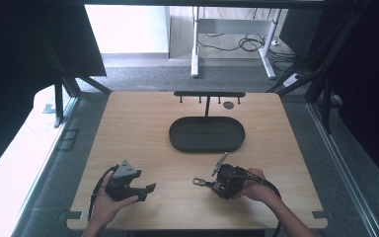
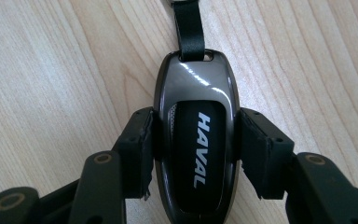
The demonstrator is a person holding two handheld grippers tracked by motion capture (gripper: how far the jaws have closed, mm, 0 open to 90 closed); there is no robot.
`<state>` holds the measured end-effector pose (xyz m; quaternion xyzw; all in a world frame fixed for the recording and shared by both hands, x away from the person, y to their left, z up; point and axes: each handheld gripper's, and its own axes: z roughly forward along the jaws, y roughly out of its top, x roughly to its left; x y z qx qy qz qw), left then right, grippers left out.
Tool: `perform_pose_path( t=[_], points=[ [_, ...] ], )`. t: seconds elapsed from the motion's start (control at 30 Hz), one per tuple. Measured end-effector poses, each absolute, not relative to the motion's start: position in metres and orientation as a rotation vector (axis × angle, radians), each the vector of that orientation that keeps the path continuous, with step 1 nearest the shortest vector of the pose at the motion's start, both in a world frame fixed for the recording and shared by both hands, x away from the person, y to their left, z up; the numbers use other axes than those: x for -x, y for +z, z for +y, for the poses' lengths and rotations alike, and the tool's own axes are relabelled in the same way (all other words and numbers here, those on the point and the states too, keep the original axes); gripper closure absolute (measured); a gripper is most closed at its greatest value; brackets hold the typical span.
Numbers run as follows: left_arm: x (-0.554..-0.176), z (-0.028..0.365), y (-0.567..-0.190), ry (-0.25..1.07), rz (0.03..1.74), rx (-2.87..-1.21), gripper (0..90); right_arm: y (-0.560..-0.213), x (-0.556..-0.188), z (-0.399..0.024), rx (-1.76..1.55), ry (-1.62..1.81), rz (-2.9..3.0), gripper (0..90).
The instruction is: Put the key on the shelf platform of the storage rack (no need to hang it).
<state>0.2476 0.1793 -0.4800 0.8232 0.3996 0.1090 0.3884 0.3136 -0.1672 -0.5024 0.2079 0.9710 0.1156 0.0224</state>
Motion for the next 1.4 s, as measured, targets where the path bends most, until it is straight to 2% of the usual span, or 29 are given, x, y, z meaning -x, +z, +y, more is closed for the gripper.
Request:
perform_pose_path(
  t=[0.3, 1.4],
  points=[
    [-0.248, 0.179, -0.48, 0.272, 1.021, -2.089, 26.1, -0.498, -0.313, -0.17, -0.626, 0.382, 3.019, 49.6],
    [-0.246, 0.183, -0.478, 0.262, 1.016, -2.069, 26.1, -0.446, -0.316, -0.172, -0.585, 0.448, 2.908, 49.8]
  ],
)
